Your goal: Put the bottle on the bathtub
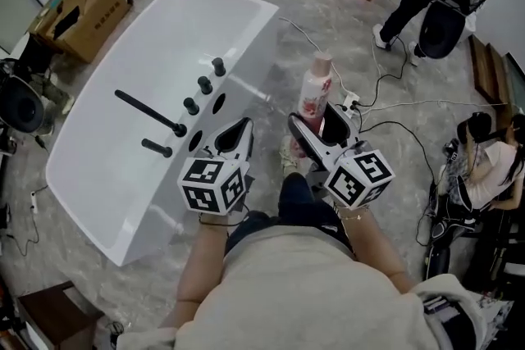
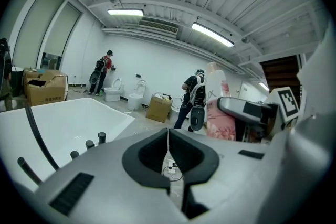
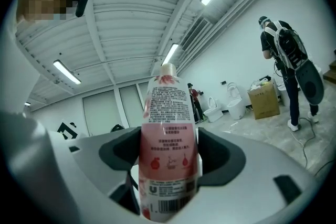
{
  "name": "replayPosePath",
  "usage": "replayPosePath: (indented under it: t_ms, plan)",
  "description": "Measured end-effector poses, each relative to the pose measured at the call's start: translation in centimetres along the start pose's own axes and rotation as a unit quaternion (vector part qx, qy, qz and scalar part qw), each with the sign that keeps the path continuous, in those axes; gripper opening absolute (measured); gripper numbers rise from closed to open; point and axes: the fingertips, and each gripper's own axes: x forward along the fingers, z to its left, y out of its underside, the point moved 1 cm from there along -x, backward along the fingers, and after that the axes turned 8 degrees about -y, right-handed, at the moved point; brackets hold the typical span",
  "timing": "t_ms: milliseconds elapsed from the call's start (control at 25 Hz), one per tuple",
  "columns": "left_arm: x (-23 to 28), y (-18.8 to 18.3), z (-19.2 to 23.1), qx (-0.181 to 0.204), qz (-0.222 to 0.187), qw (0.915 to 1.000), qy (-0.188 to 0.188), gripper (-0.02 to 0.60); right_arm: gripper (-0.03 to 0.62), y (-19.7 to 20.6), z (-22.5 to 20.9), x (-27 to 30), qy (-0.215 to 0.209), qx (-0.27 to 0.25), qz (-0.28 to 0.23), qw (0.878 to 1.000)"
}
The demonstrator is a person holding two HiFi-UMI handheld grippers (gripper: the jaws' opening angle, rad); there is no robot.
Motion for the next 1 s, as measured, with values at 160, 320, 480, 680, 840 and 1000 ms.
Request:
replayPosePath:
  t_ms: [160,320,480,680,840,1000]
  plan:
    - [4.4,-1.9,2.2,-0.002,0.001,0.9999,-0.015,0.009,0.330,-1.2,-3.4,4.5,-0.020,0.000,0.005,1.000]
    - [10.1,-4.7,3.8,-0.007,-0.004,0.9995,-0.030,0.009,0.330,-3.4,-7.9,8.9,-0.044,-0.005,0.010,0.999]
    - [16.7,-7.5,4.9,-0.015,-0.006,0.9986,-0.050,0.009,0.330,-5.7,-13.8,13.4,-0.067,-0.012,0.023,0.997]
    - [23.2,-11.4,6.2,-0.026,-0.020,0.9962,-0.081,0.009,0.330,-9.1,-19.8,18.4,-0.098,-0.019,0.029,0.995]
    - [26.1,-13.0,8.0,-0.041,-0.023,0.9927,-0.111,0.009,0.328,-10.1,-22.9,22.2,-0.117,-0.019,0.040,0.992]
    - [27.3,-12.6,10.5,-0.061,-0.003,0.9893,-0.132,0.009,0.328,-9.5,-24.1,25.3,-0.127,-0.010,0.054,0.990]
